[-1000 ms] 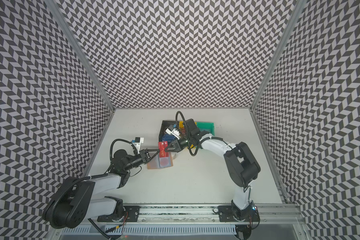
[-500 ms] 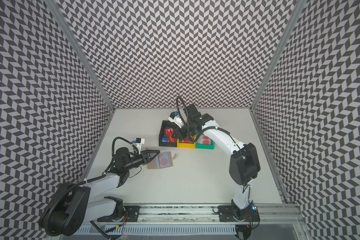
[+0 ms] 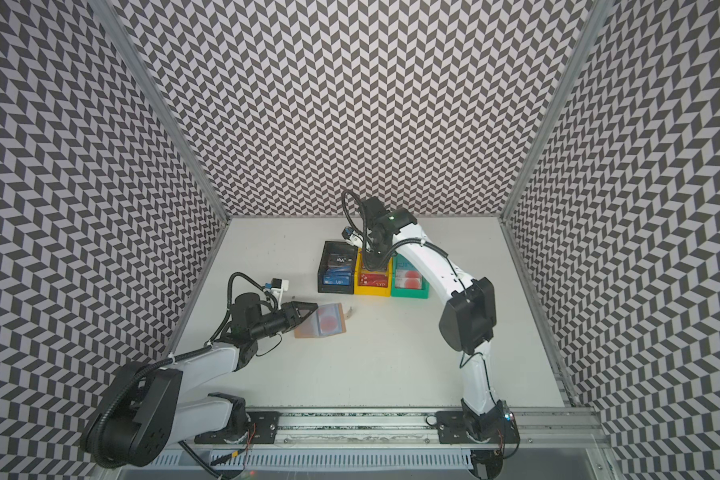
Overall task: Take the credit cards out of the card holder
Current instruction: Place the credit card in the storage box.
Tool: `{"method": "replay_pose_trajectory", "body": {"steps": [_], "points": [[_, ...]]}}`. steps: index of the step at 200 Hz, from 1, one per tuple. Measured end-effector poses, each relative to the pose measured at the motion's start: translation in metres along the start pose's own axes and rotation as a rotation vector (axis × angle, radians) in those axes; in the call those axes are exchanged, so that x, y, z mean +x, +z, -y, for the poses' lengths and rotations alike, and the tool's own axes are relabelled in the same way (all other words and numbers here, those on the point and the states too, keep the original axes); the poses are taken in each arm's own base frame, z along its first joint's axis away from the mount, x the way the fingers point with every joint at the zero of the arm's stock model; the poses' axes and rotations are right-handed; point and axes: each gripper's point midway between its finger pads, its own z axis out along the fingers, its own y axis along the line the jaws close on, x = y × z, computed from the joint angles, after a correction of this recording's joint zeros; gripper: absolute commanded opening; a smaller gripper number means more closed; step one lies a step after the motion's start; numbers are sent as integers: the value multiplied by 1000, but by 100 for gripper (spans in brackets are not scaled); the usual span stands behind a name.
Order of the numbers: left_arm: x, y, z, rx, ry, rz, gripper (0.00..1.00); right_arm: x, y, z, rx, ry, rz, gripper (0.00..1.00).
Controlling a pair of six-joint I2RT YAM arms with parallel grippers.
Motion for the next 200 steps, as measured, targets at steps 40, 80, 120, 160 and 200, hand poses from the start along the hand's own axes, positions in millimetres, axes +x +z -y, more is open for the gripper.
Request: {"method": "replay_pose_trajectory", "body": {"steps": [40,80,120,160,200], "points": [[1,1,-8,-20,-10,-6,35,9,10,4,26,-74,-61,0],[7,4,-21,-56,-22,-24,34,16,41,-6,-12,-123,-126,0],[16,8,-40,-107,-52,-53,34,24,73,-23,-65,-160,-182,0],[23,11,-53,-135,-79,-80,34,29,81,-32,-88,-183,-205,0],[20,16,-56,-142,-80,-86,33,32,90,-39,-107,-188,-203,0]]}}
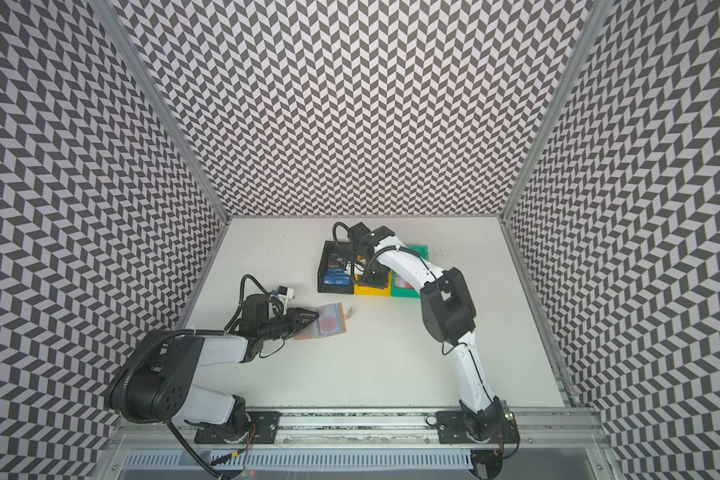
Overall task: Take the credit cards out of the card holder
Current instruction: Place the credit card in the storage box.
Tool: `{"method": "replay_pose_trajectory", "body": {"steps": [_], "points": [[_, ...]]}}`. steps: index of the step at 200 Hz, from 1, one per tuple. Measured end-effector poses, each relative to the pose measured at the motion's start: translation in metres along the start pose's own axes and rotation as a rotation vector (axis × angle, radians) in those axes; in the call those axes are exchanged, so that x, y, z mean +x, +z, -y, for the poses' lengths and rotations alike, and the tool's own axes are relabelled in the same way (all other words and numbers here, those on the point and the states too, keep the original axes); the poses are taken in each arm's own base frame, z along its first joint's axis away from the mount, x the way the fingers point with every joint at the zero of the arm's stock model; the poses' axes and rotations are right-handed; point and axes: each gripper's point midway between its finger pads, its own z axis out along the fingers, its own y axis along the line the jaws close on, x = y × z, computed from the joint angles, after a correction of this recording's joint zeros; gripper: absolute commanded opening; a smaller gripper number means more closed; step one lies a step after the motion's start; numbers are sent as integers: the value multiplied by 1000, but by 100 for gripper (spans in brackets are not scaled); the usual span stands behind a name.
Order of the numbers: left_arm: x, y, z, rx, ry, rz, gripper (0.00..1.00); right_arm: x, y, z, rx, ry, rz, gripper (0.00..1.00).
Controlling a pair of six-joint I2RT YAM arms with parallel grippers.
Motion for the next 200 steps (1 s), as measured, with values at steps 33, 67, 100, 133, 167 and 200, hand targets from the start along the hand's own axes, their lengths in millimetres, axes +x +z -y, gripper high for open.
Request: {"method": "replay_pose_trajectory", "body": {"steps": [33,67,100,133,167,200], "points": [[-1,2,-4,-12,8,-2,33,-2,7,-5,-11,-13,0,1],[0,3,-6,-19,10,-4,32,-3,8,-3,-7,-16,2,6],[-1,3,-6,-22,18,-1,32,-4,13,-2,0,-16,0,8],[-1,4,-7,-25,26,0,31,-5,13,1,7,-13,6,14],[-1,4,-9,-30,25,-1,31,-7,14,6,21,-5,19,20],[-1,4,-10,-33,25,0,30,-8,14,14,40,8,32,24]]}}
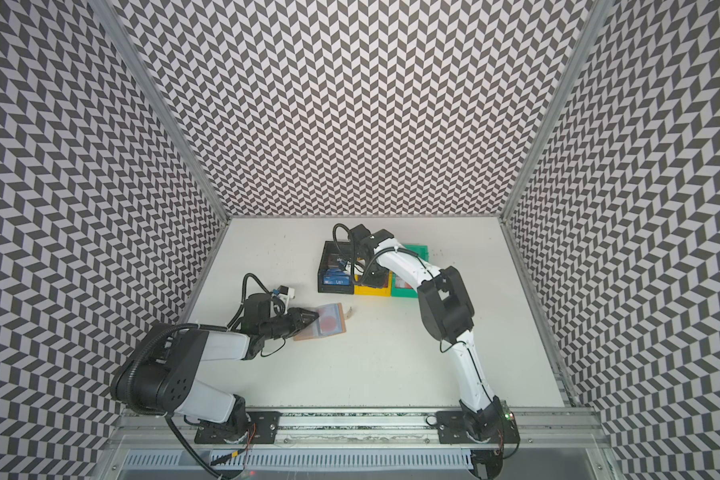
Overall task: Take the credit cards out of the card holder
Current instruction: Place the credit card in the storage box.
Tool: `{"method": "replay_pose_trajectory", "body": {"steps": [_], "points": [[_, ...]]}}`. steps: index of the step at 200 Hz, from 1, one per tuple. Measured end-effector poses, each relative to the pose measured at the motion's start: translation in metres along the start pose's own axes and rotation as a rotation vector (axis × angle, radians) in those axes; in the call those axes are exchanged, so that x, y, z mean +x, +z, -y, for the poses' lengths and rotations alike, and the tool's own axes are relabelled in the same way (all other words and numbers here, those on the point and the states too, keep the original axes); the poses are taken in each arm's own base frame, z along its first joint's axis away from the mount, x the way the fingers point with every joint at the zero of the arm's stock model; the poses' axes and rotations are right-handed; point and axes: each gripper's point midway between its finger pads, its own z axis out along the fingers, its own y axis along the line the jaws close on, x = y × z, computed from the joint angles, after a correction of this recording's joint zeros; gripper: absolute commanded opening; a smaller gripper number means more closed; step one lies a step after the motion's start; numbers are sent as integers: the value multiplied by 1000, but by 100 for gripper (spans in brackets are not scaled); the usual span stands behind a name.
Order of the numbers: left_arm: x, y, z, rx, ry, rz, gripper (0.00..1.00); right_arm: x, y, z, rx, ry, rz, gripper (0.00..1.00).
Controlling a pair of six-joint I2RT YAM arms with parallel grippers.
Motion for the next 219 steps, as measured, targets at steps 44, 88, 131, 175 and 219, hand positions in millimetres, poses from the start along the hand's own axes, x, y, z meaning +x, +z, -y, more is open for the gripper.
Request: {"method": "replay_pose_trajectory", "body": {"steps": [44,88,131,175,219], "points": [[1,0,-2,-8,1,-2,30,-2,0,17,68,28,9,29],[2,-2,-2,-20,7,-3,30,-10,-10,38,175,113,74,28],[-8,-15,10,-32,37,49,30,-19,-73,6,185,200,308,28],[-15,-27,13,-71,50,100,30,-52,-138,-57,87,260,657,20],[1,-28,-6,-127,17,79,29,-60,-116,-108,-147,382,739,18]]}}
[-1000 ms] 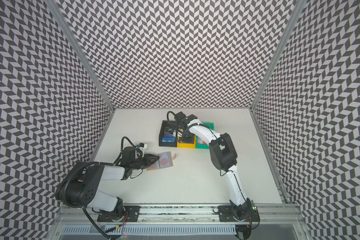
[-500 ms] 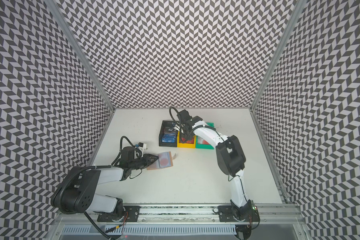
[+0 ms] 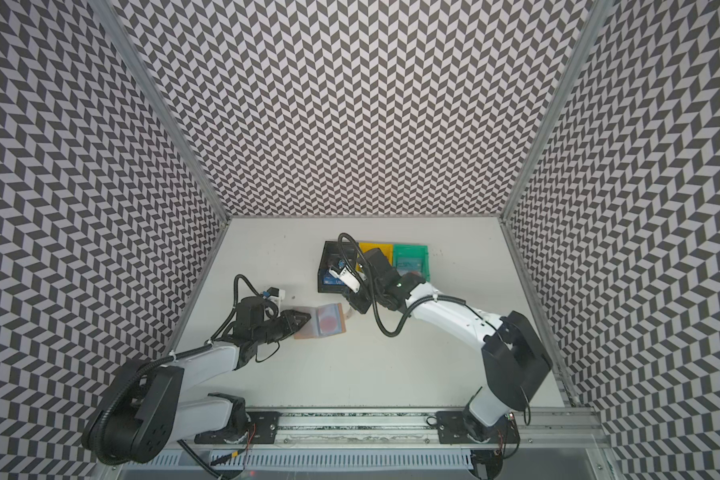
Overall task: Take the credit cards out of the card holder
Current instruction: Place the credit card in the storage box, then flip over the card slot on the card holder.
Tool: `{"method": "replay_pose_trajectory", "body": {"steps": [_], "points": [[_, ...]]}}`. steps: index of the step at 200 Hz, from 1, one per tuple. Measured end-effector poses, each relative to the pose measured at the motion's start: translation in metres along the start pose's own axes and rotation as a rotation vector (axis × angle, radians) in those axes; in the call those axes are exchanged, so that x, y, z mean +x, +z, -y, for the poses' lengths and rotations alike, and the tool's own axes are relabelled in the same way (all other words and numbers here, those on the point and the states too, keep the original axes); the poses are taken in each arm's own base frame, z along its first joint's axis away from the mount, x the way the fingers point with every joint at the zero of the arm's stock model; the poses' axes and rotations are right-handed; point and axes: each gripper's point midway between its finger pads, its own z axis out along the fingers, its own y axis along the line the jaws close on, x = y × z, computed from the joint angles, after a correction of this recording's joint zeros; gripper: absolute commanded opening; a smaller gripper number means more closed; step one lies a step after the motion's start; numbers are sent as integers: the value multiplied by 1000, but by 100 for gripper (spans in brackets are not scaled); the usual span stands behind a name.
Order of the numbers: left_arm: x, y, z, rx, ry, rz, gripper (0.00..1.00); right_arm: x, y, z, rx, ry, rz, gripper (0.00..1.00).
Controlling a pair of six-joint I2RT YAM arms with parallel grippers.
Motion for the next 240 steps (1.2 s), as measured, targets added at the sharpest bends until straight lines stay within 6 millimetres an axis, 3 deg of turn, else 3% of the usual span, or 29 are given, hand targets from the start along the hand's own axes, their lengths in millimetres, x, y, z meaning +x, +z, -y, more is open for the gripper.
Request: {"method": "replay_pose_trajectory", "body": {"steps": [31,57,91,120,240], "points": [[10,-1,-12,-36,-16,-13,30,10,12,-11,-73,119,16,15],[14,-1,-19,-55,-21,-13,29,17,32,-14,-117,203,10,9],[14,1,-20,-55,-16,-10,29,47,68,-15,-154,295,-69,4],[14,2,-21,-51,-11,-5,29,68,86,-19,-178,344,-124,0],[11,7,-21,-37,12,6,27,79,109,-25,-218,371,-152,0]]}}
